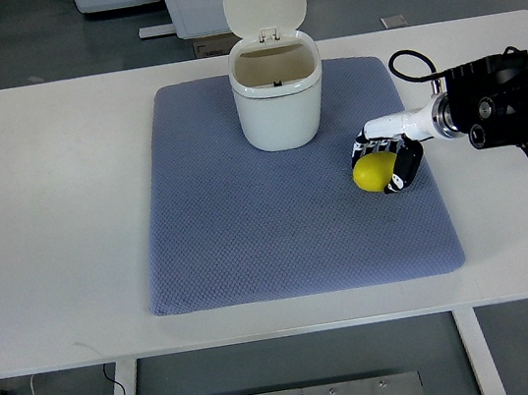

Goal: Put lemon in trash with right hand
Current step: 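Close the right hand fingers on the lemon and lift it, then carry the lemon with the right hand over the open white bin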

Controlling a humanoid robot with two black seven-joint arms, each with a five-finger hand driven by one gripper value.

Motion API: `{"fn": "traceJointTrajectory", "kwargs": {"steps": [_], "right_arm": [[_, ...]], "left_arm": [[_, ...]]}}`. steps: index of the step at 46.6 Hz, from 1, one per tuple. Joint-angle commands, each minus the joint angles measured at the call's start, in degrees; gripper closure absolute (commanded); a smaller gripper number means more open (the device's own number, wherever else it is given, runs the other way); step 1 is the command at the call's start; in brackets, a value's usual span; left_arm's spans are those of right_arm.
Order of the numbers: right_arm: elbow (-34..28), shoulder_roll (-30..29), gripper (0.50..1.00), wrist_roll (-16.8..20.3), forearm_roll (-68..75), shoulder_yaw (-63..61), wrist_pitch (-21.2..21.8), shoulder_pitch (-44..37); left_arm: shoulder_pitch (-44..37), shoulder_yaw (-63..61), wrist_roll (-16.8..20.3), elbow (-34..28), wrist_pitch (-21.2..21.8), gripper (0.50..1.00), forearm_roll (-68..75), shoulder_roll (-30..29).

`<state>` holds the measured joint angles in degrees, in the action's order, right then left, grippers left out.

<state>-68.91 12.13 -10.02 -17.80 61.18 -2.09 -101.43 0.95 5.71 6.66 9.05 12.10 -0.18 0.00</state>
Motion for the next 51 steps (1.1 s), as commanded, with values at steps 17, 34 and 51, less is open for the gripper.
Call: {"fn": "traceJointTrajectory", "kwargs": {"steps": [17, 34, 51], "right_arm": [[0.1, 0.0, 1.000, -0.8, 0.1, 0.0, 0.0, 0.0], [0.8, 4.8, 1.000, -1.0, 0.3, 0.7, 1.2, -4.9], [2.3, 8.2, 1.000, -0.7, 0.5, 0.4, 2.8, -11.6]], "left_arm": [[0.0, 0.0, 0.0, 0.0, -0.1, 0.500, 0.0, 0.0], [0.0, 0.0, 0.0, 0.0, -0.1, 0.500, 0.0, 0.0], [0.0, 0.0, 0.0, 0.0, 0.0, 0.500, 0.0, 0.0]]}}
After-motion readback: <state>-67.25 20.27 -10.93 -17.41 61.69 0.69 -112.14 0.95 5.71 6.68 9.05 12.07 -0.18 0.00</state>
